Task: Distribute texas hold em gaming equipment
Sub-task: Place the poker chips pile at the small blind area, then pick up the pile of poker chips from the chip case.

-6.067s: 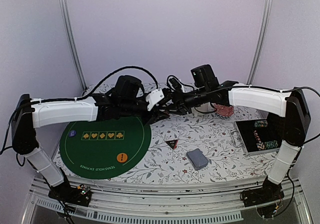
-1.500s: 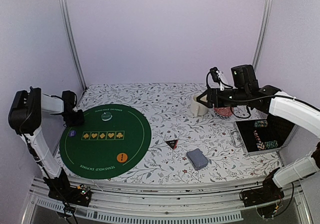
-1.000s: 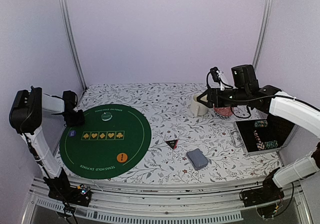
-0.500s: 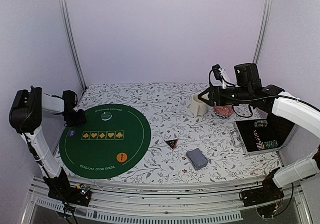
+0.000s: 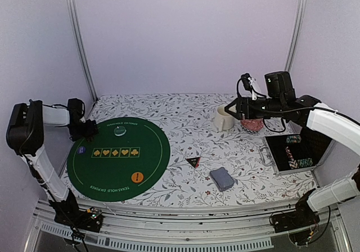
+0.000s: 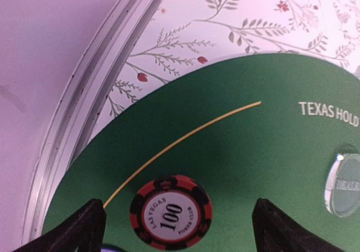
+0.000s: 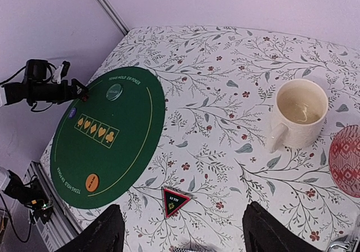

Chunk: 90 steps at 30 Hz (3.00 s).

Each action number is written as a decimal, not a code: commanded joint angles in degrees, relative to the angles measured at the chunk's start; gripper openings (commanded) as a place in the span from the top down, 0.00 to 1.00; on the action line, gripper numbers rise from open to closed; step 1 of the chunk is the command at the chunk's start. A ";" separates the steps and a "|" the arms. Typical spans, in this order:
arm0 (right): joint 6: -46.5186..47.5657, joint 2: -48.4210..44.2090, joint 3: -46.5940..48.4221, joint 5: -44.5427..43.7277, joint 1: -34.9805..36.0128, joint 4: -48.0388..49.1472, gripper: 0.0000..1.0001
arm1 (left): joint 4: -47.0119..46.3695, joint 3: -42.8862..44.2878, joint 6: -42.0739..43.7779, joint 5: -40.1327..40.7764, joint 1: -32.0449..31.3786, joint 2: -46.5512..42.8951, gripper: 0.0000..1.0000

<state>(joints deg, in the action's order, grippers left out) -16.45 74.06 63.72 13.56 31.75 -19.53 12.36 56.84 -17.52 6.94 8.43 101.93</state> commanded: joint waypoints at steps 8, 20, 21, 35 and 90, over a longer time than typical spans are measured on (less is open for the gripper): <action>2.84 -0.73 5.08 -12.83 -13.54 -11.83 0.18 | 3.73 1.91 4.15 -0.44 -1.76 -18.00 0.03; 6.48 12.09 7.97 -28.37 -32.15 -23.83 0.14 | -0.98 -1.02 7.11 -7.79 -8.93 -28.98 0.02; 6.73 13.35 8.11 -28.53 -33.11 -24.30 0.14 | -1.41 -1.20 7.07 -8.49 -9.40 -29.21 0.02; 10.94 27.87 9.76 -32.27 -37.70 -24.93 0.28 | -2.60 -1.53 8.44 -13.33 -10.89 -29.34 0.02; 17.58 34.55 9.18 -33.08 -36.54 -21.22 0.45 | -2.58 -1.35 9.52 -16.16 -10.88 -26.74 0.02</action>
<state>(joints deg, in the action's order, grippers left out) -0.51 106.91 73.10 -17.91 -4.82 -41.98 10.94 55.75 -8.95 -8.45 -1.89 74.76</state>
